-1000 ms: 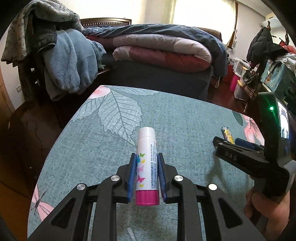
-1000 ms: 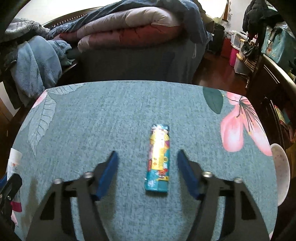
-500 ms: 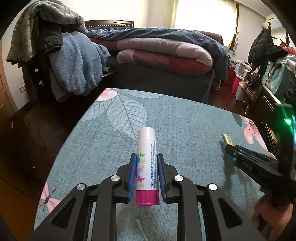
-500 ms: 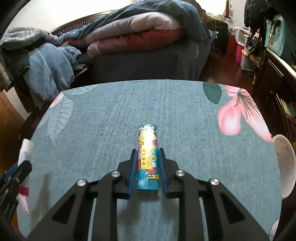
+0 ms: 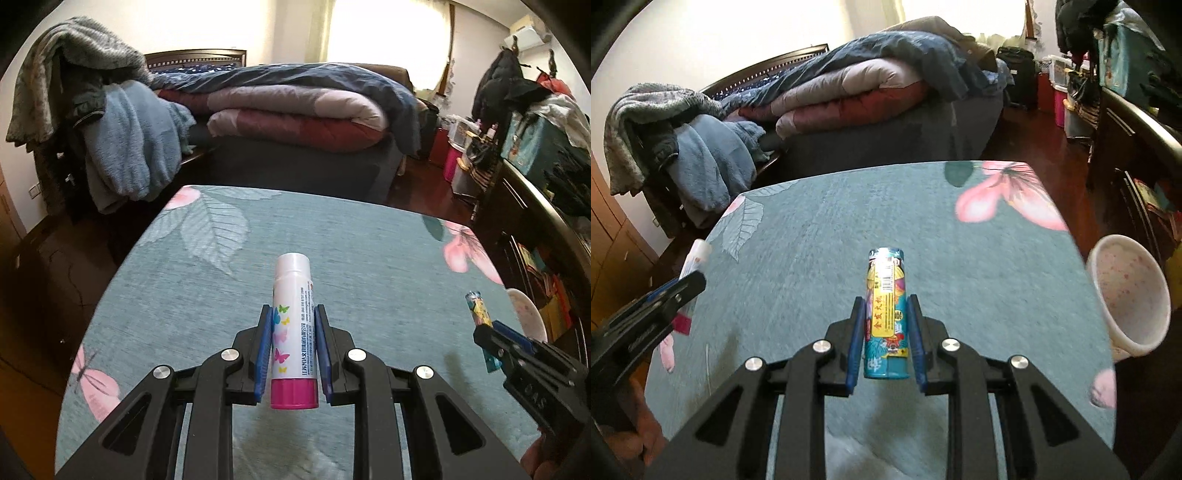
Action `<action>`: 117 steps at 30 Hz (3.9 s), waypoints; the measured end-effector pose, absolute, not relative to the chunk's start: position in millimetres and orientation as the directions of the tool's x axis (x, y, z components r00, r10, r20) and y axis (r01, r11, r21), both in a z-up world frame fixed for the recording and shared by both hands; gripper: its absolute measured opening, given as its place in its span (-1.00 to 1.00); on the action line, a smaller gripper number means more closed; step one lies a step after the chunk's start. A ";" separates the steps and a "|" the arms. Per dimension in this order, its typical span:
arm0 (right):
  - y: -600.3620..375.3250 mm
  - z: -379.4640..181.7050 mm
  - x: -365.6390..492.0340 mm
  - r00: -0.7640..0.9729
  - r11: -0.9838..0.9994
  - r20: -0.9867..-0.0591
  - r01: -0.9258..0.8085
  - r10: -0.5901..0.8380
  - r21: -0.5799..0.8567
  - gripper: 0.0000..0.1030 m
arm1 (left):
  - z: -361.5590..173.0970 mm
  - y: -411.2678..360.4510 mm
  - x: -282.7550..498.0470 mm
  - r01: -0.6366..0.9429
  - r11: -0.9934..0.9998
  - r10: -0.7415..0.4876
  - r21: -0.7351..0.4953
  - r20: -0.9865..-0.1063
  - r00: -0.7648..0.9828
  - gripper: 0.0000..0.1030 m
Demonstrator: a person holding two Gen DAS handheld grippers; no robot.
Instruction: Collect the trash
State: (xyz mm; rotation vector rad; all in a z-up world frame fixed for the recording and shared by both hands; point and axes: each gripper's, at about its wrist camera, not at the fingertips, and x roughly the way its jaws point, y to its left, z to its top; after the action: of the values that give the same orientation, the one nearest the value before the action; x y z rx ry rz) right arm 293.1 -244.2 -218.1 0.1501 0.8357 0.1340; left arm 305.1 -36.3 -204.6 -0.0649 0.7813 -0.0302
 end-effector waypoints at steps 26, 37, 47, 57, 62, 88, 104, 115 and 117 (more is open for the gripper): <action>-360.8 -200.2 220.9 0.757 0.969 -0.637 0.023 0.143 0.244 -0.54 | -174.4 -168.1 290.6 0.168 0.986 -0.132 -0.008 -0.659 0.741 -0.56; -423.4 -199.1 209.0 0.789 0.957 -0.609 0.114 0.075 0.265 -0.54 | -166.7 -245.6 298.9 0.303 0.953 -0.227 0.009 -0.639 0.735 -0.56; -483.8 -204.7 204.5 0.798 0.931 -0.603 0.230 -0.014 0.283 -0.54 | -160.6 -311.1 302.4 0.403 0.914 -0.296 0.045 -0.605 0.739 -0.56; -545.1 -221.6 212.9 0.778 0.889 -0.620 0.350 -0.100 0.295 -0.54 | -167.5 -374.3 319.0 0.492 0.868 -0.356 0.065 -0.608 0.710 -0.56; -568.1 -235.2 223.9 0.760 0.872 -0.636 0.393 -0.130 0.291 -0.54 | -179.9 -408.5 328.6 0.531 0.843 -0.374 0.084 -0.619 0.691 -0.56; -629.5 -321.9 284.7 0.657 0.829 -0.726 0.511 -0.204 0.230 -0.30 | -252.2 -488.8 383.5 0.604 0.797 -0.427 -0.012 -0.719 0.549 -0.08; -553.4 -249.0 220.7 0.709 0.856 -0.640 0.494 -0.296 0.151 0.75 | -166.8 -379.4 309.9 0.480 0.877 -0.395 0.019 -0.542 0.742 0.75; -402.9 -166.5 139.7 0.825 0.949 -0.518 0.306 -0.225 0.075 0.93 | -109.3 -223.6 216.8 0.266 0.964 -0.236 -0.001 -0.464 0.854 0.93; -378.5 -156.2 126.9 0.844 0.962 -0.501 0.261 -0.189 0.076 0.93 | -103.9 -198.0 203.4 0.222 0.975 -0.199 -0.006 -0.465 0.862 0.93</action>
State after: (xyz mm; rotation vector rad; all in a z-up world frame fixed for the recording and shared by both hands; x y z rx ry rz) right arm 126.9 -378.5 -156.2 0.1436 0.5131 -0.2385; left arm 203.4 -198.0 -103.9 0.0486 0.4828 -0.2211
